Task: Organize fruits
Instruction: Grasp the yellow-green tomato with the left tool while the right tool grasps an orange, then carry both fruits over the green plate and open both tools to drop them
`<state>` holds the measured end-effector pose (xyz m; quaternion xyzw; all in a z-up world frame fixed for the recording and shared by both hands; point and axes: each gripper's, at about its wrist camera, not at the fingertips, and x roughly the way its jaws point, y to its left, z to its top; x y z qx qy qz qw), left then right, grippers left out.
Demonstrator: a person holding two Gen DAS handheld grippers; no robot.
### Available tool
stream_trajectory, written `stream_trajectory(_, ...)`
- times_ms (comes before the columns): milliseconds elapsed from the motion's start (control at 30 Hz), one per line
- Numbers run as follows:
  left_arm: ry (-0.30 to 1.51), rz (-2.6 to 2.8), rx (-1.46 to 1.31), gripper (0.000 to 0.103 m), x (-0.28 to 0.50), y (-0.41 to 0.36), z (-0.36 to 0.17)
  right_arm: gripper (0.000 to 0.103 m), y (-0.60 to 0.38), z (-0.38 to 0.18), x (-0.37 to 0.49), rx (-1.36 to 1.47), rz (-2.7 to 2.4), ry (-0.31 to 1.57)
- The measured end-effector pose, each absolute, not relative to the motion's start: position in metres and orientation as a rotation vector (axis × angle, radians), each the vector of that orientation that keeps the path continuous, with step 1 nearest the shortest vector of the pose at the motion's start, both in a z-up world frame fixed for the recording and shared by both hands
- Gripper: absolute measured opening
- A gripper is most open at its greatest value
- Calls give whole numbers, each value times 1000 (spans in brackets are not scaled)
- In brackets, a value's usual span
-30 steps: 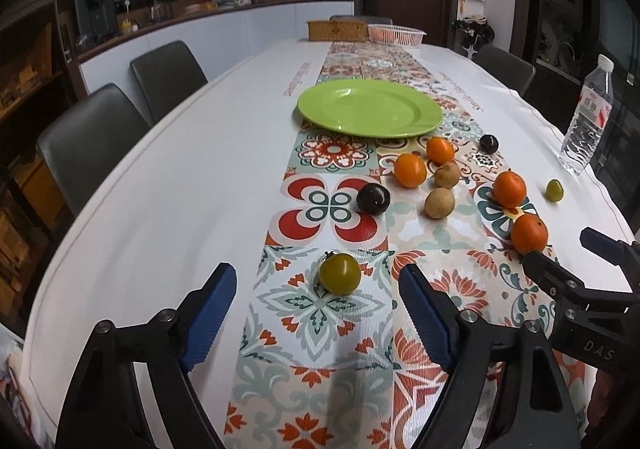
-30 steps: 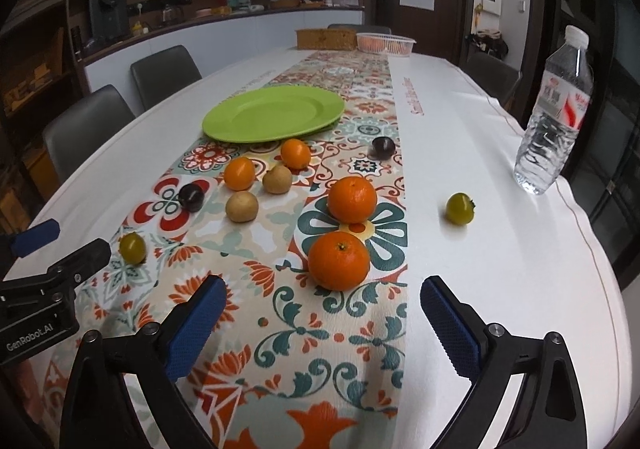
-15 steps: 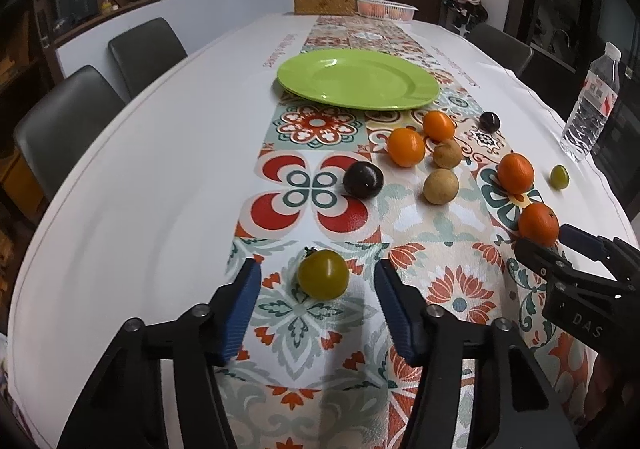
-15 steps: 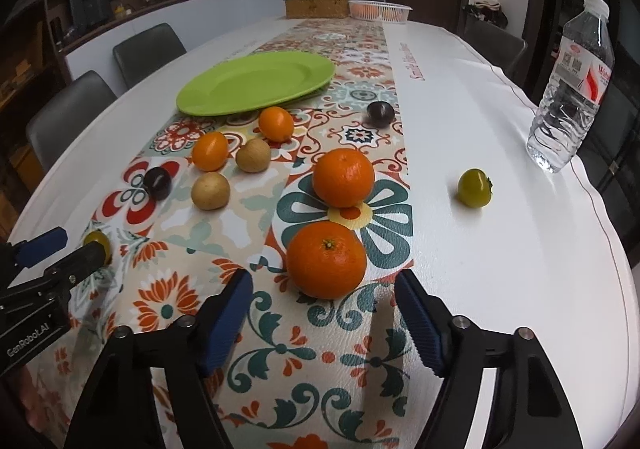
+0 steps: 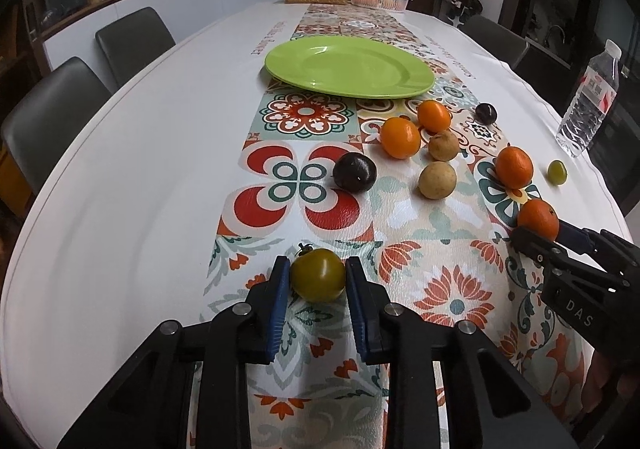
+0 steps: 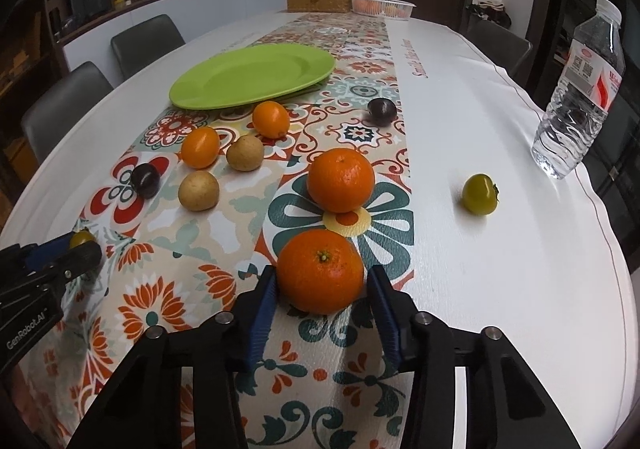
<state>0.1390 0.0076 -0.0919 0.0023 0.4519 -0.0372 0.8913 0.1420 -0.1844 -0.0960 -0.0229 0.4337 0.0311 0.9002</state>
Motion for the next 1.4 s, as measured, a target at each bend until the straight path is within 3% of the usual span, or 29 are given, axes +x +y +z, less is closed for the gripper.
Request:
stream_trajectory(800,793,-198,82,28,127,-7,-40,42,-169,-49,120,-89,227,787)
stream_trajectory(1400,704,-229,145,28,197,-11,-2,42,-166,-12,196,-84,273,723)
